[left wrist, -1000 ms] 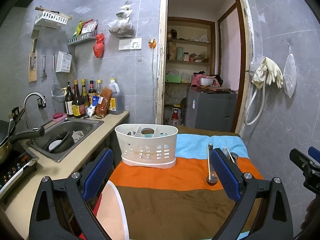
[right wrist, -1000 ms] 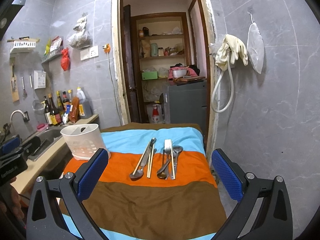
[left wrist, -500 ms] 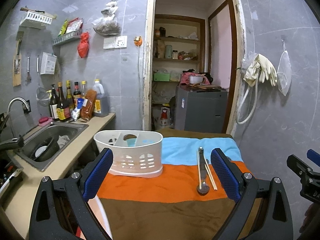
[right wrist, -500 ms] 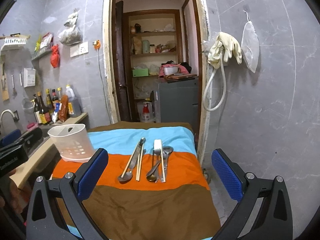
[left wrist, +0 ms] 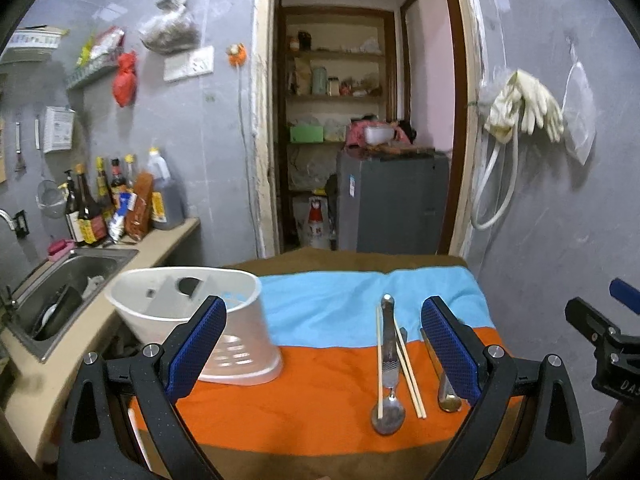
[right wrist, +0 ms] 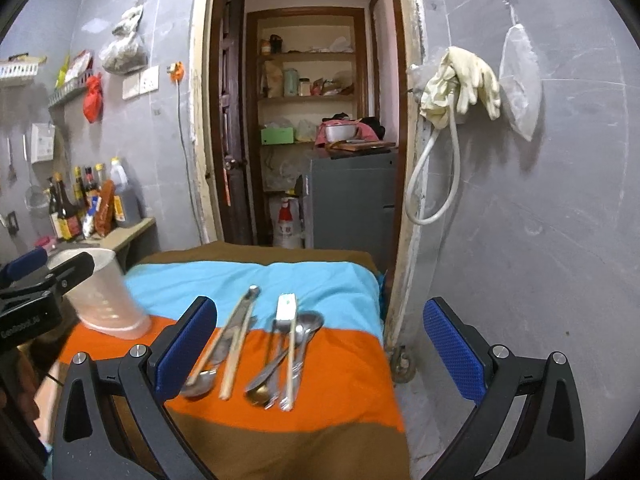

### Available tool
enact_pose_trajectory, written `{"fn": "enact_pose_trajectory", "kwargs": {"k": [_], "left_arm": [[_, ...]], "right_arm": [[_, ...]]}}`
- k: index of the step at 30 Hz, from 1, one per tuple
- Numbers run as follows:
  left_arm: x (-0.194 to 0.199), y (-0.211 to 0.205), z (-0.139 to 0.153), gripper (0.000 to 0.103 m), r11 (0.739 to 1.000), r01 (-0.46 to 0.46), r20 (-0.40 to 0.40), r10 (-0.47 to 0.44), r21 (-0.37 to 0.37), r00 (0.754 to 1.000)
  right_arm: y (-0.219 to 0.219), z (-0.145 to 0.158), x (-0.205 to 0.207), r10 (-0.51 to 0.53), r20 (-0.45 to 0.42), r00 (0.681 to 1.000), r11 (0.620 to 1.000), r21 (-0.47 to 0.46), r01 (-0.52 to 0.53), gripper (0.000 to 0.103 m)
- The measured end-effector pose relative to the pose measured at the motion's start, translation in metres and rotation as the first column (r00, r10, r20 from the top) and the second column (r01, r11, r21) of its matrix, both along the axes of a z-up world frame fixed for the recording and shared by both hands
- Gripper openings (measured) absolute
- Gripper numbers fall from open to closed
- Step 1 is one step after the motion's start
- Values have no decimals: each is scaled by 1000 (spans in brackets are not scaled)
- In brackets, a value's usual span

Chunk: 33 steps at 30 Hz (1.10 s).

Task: Organize utensils
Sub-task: 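Lower the left tool onto a wooden chopstick and close on it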

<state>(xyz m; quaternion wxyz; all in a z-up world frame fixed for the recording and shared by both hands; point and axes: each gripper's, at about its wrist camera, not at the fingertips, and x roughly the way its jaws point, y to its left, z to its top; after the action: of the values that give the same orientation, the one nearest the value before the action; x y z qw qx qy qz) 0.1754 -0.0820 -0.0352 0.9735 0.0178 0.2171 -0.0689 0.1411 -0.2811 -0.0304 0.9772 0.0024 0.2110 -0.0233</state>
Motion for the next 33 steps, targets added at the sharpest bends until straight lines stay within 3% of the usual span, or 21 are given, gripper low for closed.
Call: {"fn": "enact_pose_trajectory", "kwargs": {"k": [11,13,15,17,23,27,33], "left_arm": [[88,-26,-66,93,995,83,-186,-71,55,980],[101,-29,-80,89,993,101,-220,-86,58,972],[111,-32,-92,78,992,109,-257,-90,60,962],[122,-33,-104,68,991,117,-300,-93,62,949],[142,-40,-130,43,982,179,-410,-140,56,901],[146,-42,-141,36,974,219,-450,-170,59,877],[150,-40,-151,29,972,217,-485,-145,95,863]], "right_arm": [[-36,-53,94,63,-121,991,997,53,-57,101],[-37,-63,106,65,-149,987,997,47,-59,97],[-37,-73,118,67,-186,980,997,45,-59,92],[-38,-85,130,63,-232,971,997,49,-53,81],[-38,-111,147,85,-339,937,995,72,-64,60],[-38,-118,148,124,-364,923,991,92,-97,57],[-33,-123,154,170,-408,897,985,97,-142,57]]}}
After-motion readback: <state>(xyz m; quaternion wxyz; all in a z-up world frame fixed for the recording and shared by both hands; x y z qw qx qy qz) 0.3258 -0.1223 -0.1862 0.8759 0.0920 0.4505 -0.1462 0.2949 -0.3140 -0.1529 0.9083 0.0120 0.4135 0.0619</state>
